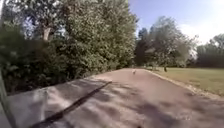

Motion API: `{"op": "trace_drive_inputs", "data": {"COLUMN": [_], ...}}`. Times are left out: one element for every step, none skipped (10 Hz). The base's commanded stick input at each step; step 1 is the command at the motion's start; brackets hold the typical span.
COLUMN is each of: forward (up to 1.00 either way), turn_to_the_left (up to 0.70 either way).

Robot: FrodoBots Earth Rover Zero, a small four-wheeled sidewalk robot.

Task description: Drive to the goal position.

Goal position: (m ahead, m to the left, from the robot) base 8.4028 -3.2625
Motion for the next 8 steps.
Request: {"op": "trace_drive_inputs", "data": {"forward": [0.70,0.70,0.70,0.70,0.70,0.70,0.70,0.70], "turn_to_the_left": [0.00,0.00,0.00,0.00,0.00,-0.01,-0.12,-0.23]}}
